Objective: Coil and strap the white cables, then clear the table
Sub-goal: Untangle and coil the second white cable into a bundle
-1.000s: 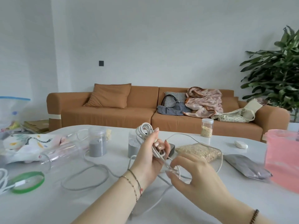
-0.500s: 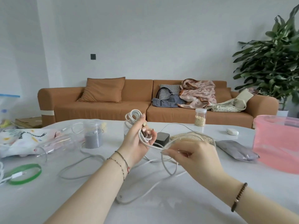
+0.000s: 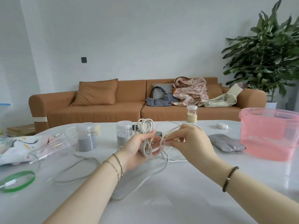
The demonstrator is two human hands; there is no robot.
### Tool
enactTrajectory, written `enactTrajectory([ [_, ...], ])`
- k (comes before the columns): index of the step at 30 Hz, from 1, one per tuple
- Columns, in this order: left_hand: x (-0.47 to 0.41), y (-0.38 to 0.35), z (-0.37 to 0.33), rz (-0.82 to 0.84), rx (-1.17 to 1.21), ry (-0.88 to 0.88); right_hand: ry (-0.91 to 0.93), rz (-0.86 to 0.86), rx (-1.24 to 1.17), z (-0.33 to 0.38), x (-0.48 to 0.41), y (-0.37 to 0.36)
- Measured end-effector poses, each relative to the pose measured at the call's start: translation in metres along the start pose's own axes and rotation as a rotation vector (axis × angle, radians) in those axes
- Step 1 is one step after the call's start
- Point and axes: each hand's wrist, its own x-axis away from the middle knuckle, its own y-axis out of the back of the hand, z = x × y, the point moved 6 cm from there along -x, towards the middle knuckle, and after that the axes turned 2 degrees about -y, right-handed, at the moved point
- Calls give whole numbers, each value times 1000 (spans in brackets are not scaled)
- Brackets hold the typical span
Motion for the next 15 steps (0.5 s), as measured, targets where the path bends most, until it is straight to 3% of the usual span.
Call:
enactTrajectory([
  [5, -1, -8, 8, 44, -93, 1, 245, -167, 267, 15, 6, 6],
  [12, -3, -10, -4, -47, -528, -300, 411, -305, 231, 23, 11, 16],
  [15, 4, -21, -9, 39, -399, -327, 366, -334, 163, 26, 13, 18],
])
